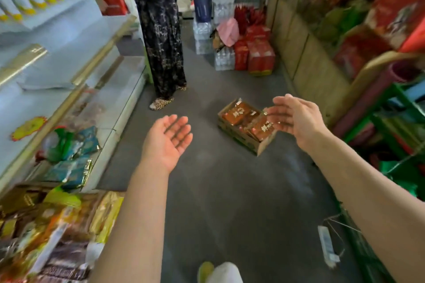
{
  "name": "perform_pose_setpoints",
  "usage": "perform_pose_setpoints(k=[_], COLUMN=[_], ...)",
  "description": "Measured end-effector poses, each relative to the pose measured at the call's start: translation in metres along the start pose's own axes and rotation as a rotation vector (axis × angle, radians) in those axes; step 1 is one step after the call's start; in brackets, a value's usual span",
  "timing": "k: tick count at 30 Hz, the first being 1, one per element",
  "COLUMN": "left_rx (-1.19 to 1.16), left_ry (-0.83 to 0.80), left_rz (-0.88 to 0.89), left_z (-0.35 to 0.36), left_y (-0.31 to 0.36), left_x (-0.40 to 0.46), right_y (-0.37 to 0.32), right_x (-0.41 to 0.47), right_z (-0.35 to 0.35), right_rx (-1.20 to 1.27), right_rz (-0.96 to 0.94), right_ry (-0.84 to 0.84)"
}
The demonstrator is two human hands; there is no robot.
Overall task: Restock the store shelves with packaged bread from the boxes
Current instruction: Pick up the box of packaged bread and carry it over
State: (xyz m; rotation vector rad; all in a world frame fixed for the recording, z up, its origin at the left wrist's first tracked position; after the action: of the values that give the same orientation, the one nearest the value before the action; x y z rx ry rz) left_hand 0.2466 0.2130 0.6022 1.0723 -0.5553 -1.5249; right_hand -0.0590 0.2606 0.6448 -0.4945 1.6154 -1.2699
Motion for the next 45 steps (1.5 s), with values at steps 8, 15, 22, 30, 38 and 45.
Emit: perform_pose_setpoints(k=[8,15,22,30,38,45], left_rx=[0.018,-0.003,0.022,-0.013,-0.062,0.012], left_ry=[0.009,0.098,0.201,0.398,0.645,0.697], left_rz=[-0.056,-0.107,-0.160,-0.181,-0.321,-0.398], left_z=[0.105,0.185,0.238,0.257,0.285,0.255], left_y=[-0.052,-0.072,-0.101,-0.172,-0.304,-0.390], left_x=[0.138,0.277,0.383,0.489,0.576,0.634], right_y=[-0.038,-0.089,-0.125,-0.093,-0.045,0.036], right_x=[0.171,0.336,0.480,0.645,0.818,0.901], right_z=[-0.020,-0.004,0.010,0.020,0.034,0.057], right_rx=[-0.071,-0.154,-0.240,-0.409,-0.654,-0.821], right_rz=[0.081,0.201,0.254,0.371,0.500,0.538], right_ry=[0.011,-0.007,-0.039,-0.192,-0.357,-0.452])
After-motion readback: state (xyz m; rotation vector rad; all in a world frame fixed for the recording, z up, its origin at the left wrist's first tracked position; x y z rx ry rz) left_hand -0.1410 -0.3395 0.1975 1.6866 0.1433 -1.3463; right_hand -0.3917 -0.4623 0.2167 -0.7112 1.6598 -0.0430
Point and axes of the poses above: each hand's wrist, its own x-axis towards the middle knuckle, its own z-axis out of the palm, y = z × x, the point moved 10 cm from there along x, towards the middle knuckle, and after that the axes turned 11 degrees about z, right-handed, at the moved point
